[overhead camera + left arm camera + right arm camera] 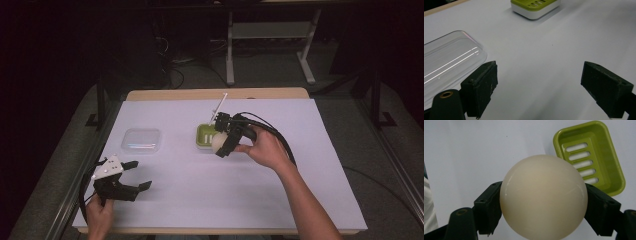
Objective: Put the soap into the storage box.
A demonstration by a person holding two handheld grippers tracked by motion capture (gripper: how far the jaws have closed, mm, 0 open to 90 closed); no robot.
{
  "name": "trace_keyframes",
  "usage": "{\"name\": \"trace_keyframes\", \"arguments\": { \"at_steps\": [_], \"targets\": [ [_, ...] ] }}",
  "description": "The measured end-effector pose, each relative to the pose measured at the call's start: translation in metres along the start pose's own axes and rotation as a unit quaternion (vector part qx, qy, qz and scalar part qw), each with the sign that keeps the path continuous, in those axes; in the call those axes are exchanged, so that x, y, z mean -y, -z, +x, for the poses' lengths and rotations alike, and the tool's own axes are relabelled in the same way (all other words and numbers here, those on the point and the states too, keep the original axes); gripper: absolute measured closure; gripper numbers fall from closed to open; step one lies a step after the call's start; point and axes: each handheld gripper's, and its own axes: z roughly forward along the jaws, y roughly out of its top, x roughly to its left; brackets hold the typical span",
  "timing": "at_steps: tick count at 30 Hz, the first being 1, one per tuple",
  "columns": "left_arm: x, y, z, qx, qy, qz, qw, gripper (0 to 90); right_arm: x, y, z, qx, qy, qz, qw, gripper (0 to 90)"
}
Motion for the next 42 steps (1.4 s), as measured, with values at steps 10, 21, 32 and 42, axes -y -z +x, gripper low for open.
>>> {"name": "trace_keyframes", "arguments": {
  "at_steps": [10, 21, 32, 42],
  "targets": [
    [0.000, 0.000, 0.002, 0.003, 0.002, -0.001, 1.0000, 13.3, -0.018, 0.003, -0.015, 0.002, -0.004, -0.002, 1.0000, 23.0],
    [0.000, 0.001, 0.002, -0.002, -0.001, -0.001, 1.0000, 13.2, -0.052, 0.010, -0.032, 0.015, 0.000, 0.000, 0.9999, 23.0],
    [-0.001, 0.001, -0.002, 0.001, -0.006, -0.002, 1.0000, 13.3, -0.067, -0.009, -0.049, 0.013, -0.017, 0.008, 0.9997, 23.0],
    [-0.002, 0.001, -0.002, -0.004, -0.013, 0.001, 0.9999, 13.3, -0.064, -0.031, -0.061, 0.026, -0.030, 0.028, 0.9988, 23.0]
  ]
}}
